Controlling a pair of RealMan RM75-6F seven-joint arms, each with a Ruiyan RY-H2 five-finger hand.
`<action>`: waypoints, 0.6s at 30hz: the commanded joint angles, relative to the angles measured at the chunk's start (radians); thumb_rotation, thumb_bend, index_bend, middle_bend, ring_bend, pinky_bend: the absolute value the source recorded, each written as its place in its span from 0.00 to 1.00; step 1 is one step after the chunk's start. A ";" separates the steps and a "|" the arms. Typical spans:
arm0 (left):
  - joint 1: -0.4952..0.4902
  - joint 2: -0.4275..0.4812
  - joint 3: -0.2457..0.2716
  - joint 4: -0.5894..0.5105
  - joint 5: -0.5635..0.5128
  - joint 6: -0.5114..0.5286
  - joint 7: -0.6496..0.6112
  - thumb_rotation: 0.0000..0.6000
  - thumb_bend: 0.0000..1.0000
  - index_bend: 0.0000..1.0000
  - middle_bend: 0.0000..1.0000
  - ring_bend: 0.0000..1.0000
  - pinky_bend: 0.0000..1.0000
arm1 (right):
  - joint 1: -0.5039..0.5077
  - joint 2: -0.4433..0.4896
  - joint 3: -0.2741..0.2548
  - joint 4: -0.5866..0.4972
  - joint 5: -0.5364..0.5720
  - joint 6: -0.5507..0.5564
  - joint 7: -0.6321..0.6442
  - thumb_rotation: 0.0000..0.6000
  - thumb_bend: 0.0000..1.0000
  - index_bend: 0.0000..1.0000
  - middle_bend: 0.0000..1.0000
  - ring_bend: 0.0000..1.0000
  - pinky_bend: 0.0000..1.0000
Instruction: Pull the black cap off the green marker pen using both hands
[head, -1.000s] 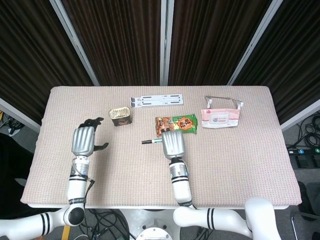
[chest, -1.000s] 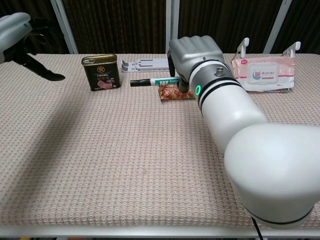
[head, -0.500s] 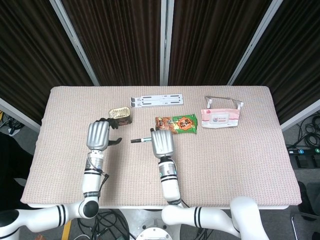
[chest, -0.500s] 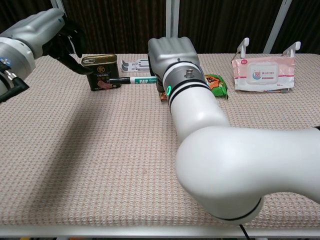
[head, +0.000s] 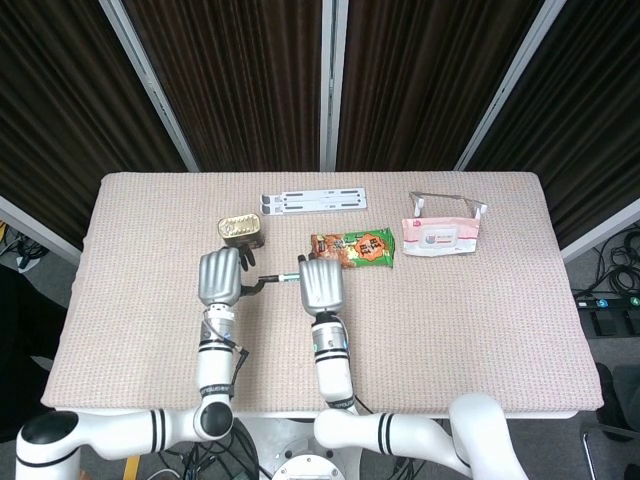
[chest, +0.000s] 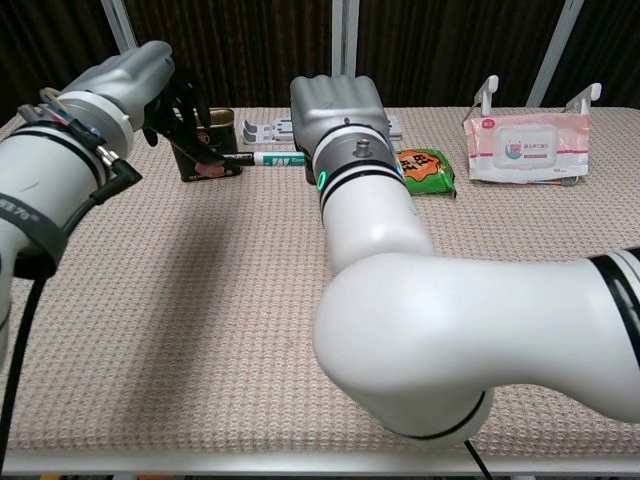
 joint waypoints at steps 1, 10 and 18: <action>-0.015 -0.017 -0.001 0.010 -0.013 0.003 0.011 1.00 0.05 0.54 0.57 0.50 0.59 | 0.003 -0.003 0.001 0.005 0.002 -0.001 0.003 1.00 0.33 0.60 0.56 0.75 0.81; -0.039 -0.044 0.011 0.017 -0.041 0.011 0.046 1.00 0.05 0.57 0.56 0.49 0.59 | 0.011 -0.016 -0.009 0.040 -0.007 -0.007 0.016 1.00 0.33 0.60 0.56 0.74 0.81; -0.058 -0.045 0.025 0.039 -0.068 0.012 0.104 1.00 0.07 0.52 0.53 0.46 0.56 | 0.009 -0.020 -0.011 0.043 -0.011 -0.004 0.020 1.00 0.33 0.60 0.56 0.74 0.81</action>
